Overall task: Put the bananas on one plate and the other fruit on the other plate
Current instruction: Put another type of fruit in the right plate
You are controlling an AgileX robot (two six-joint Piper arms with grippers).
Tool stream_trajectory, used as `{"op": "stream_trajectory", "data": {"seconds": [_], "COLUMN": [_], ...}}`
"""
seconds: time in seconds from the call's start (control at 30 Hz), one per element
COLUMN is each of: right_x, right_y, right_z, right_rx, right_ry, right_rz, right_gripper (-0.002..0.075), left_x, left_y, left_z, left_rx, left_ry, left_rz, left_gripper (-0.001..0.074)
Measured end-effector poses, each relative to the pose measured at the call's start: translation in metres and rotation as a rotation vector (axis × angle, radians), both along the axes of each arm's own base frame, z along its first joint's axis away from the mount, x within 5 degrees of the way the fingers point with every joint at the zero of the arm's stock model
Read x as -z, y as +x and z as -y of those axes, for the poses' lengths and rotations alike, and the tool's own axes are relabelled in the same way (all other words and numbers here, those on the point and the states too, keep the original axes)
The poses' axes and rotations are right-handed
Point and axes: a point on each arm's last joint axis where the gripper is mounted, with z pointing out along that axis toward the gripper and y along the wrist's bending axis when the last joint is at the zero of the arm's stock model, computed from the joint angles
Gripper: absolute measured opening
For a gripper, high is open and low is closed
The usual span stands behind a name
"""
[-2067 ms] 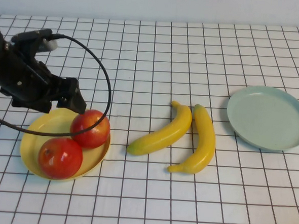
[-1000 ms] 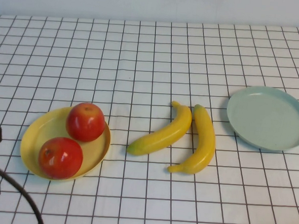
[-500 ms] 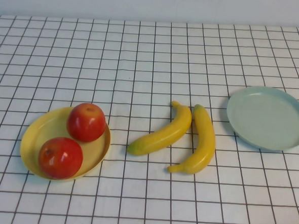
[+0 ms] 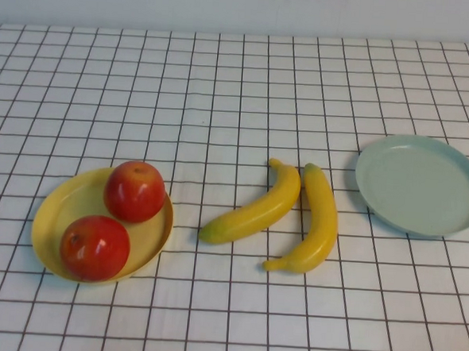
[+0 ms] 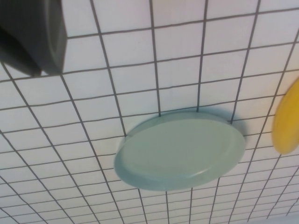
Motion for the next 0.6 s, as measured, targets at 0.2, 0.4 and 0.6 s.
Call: {"op": "stream_trajectory", "data": {"seconds": [0.2, 0.4, 0.6], "right_x": [0.0, 0.0, 0.0], "right_y": [0.0, 0.0, 0.0], "right_z": [0.0, 0.0, 0.0], "right_rx": [0.0, 0.0, 0.0], "right_ry": [0.0, 0.0, 0.0], "right_rz": [0.0, 0.0, 0.0], "right_gripper": [-0.0016, -0.0016, -0.0016], "left_x": [0.0033, 0.0033, 0.0033], "left_y": [-0.0003, -0.0003, -0.0003], "left_z": [0.0018, 0.0019, 0.0019], "left_rx": [0.034, 0.036, 0.035], "left_ry": [0.051, 0.056, 0.054], "left_rz": [-0.019, -0.019, -0.019], "left_gripper": [-0.0002, -0.0002, -0.0002]}}
